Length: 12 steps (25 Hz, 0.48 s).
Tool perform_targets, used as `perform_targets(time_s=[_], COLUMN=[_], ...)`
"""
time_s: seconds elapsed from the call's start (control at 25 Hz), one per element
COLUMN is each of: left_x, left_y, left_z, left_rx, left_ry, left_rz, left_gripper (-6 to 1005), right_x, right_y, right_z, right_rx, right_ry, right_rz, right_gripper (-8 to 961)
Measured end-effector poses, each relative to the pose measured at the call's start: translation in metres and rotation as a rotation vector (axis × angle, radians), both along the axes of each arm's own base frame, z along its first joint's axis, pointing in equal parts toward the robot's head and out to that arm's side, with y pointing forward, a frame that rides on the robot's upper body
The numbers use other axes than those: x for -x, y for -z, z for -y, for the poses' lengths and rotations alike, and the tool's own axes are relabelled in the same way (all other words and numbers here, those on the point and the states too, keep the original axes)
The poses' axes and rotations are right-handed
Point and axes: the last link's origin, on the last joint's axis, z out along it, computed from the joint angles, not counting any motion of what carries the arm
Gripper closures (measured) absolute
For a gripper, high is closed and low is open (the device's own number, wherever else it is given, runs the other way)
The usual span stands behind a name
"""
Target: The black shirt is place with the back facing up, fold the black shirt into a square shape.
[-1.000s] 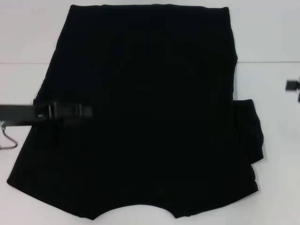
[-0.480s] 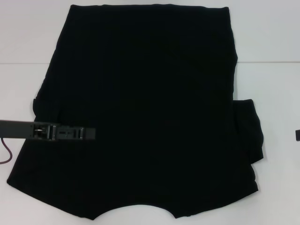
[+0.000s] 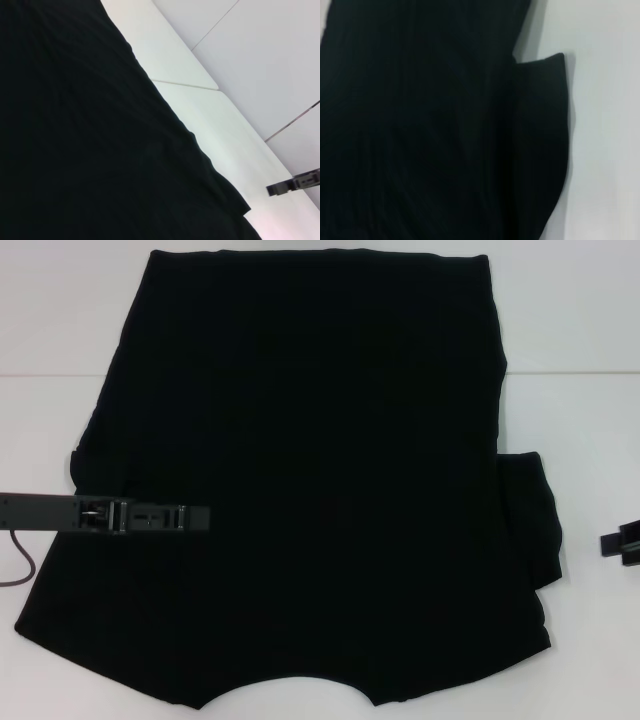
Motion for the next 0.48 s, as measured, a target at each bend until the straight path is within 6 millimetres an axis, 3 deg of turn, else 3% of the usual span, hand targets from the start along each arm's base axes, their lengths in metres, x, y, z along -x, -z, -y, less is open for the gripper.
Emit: perform_targets(time_s=[0.16, 0.48], left_x=[-0.001, -0.002], left_y=[0.0, 0.0], left_z=[-0.001, -0.001], left_rx=[-0.001, -0.007], left_ry=[0.003, 0.005], left_rz=[0.003, 0.012], left_gripper=[354, 353], right_x=[0.003, 0.01], right_y=[0.013, 0.031], right_z=[-0.007, -0.019], right_rx=[0.014, 0.018], right_ry=[0.004, 0.015], right_rz=[0.027, 0.077], right_gripper=[528, 527])
